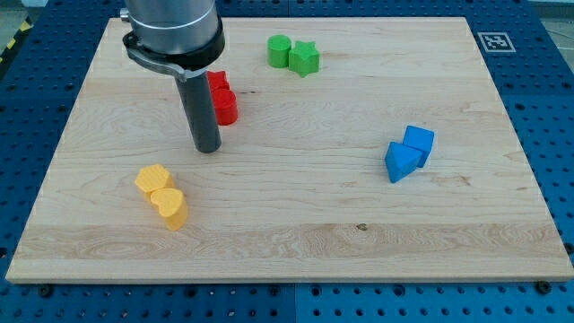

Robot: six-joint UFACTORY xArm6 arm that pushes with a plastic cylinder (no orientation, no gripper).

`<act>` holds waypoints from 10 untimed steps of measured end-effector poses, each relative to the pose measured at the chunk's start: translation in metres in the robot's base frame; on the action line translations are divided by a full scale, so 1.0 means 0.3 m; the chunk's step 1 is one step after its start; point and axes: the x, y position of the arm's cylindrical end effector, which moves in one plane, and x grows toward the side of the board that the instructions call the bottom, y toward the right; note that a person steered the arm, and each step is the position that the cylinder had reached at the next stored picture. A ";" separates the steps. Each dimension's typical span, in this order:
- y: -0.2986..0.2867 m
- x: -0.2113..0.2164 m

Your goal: Touch the bottom of red circle

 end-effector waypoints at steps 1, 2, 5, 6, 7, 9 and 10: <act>0.000 0.000; -0.022 -0.007; -0.027 -0.051; -0.027 -0.051; -0.027 -0.059; -0.023 -0.090; 0.006 -0.090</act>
